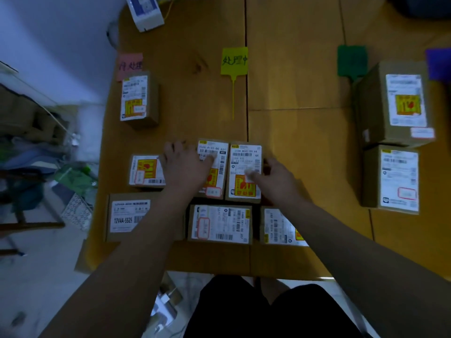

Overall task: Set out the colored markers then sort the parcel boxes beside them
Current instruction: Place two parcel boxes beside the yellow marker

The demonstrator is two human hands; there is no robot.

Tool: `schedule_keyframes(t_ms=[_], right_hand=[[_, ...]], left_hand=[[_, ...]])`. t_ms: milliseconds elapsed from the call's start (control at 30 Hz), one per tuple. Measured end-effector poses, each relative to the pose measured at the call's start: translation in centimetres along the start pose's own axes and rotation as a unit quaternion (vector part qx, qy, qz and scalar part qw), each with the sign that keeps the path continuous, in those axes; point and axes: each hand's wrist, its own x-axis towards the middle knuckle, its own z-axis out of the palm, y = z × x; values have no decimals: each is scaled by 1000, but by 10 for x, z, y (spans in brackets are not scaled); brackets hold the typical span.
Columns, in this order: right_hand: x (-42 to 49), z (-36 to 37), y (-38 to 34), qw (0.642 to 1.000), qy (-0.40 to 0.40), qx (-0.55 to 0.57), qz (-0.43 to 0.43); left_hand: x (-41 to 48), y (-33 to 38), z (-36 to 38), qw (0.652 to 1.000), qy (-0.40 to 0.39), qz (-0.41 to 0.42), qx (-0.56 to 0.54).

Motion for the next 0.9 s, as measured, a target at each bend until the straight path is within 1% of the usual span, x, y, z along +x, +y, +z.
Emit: schedule_keyframes(t_ms=[100, 133, 200, 233, 267, 300, 367, 467, 500, 533, 600, 667, 767, 900], right_hand=[[7, -7, -2, 998, 37, 44, -5], [9, -11, -4, 997, 41, 57, -6], [10, -22, -7, 994, 51, 99, -14], [9, -28, -11, 990, 58, 129, -19], [8, -34, -16, 985, 63, 157, -24], [7, -39, -24, 982, 67, 175, -31], [2, -48, -45, 977, 67, 193, -58], [-12, -64, -87, 965, 56, 238, -99], [-19, -70, -101, 961, 51, 247, -116], [-27, -76, -116, 955, 37, 262, -133], [-44, -86, -142, 939, -8, 308, -154], [-62, -94, -161, 927, -44, 333, -166], [-82, -101, -179, 924, -65, 331, -179], [-95, -103, -188, 920, -73, 335, -190]], left_hand=[[4, 13, 0, 1000, -2, -9, -23], [6, 16, 0, 998, 6, -11, -57], [9, 22, -5, 982, 23, -25, -183], [10, 24, -10, 962, 16, -34, -272], [9, 27, -18, 928, 1, -40, -370], [7, 31, -27, 887, -11, -42, -460], [5, 35, -48, 809, -3, -46, -586], [0, 30, -93, 720, -7, -30, -694], [-3, 27, -109, 698, -16, -20, -716], [-8, 24, -127, 684, -22, -11, -729], [-21, 20, -163, 678, -15, 14, -734], [-34, 17, -193, 674, 9, 30, -738], [-51, 12, -224, 660, 2, 52, -749], [-63, 7, -236, 650, -9, 62, -757]])
